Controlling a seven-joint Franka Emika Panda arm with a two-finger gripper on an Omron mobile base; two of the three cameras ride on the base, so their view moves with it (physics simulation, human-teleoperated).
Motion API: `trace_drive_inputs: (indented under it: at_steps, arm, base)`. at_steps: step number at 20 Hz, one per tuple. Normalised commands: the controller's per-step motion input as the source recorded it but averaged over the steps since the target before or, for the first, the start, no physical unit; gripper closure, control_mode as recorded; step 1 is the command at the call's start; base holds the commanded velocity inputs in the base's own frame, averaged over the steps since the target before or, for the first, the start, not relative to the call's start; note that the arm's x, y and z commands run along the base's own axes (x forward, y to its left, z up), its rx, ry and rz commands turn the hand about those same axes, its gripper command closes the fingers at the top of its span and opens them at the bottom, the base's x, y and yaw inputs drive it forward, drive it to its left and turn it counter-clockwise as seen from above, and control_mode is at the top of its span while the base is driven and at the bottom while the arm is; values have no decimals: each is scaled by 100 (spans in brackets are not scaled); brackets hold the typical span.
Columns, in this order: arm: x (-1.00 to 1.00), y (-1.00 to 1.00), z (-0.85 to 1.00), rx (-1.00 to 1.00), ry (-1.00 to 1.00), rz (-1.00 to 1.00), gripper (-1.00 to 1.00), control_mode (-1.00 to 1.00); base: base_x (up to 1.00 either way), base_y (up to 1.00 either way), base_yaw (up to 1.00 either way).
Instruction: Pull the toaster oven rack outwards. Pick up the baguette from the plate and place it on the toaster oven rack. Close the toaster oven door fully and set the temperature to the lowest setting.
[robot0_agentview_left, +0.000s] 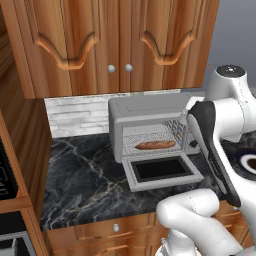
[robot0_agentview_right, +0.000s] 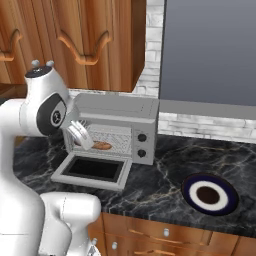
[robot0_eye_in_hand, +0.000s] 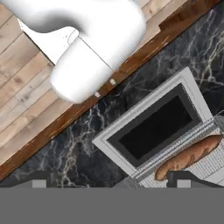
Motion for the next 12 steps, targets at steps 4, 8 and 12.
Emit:
trace_drive_inputs:
  at_steps: [4, 8, 12]
  arm:
    - [-44, 0, -17, -1, 1, 33, -100, -100]
    - [-11, 1, -41, 0, 0, 34, -100, -100]
    - [1, 10, -45, 0, 0, 29, -100, -100]
  base:
    - [0, 0, 0]
    - [0, 0, 0]
    - [0, 0, 0]
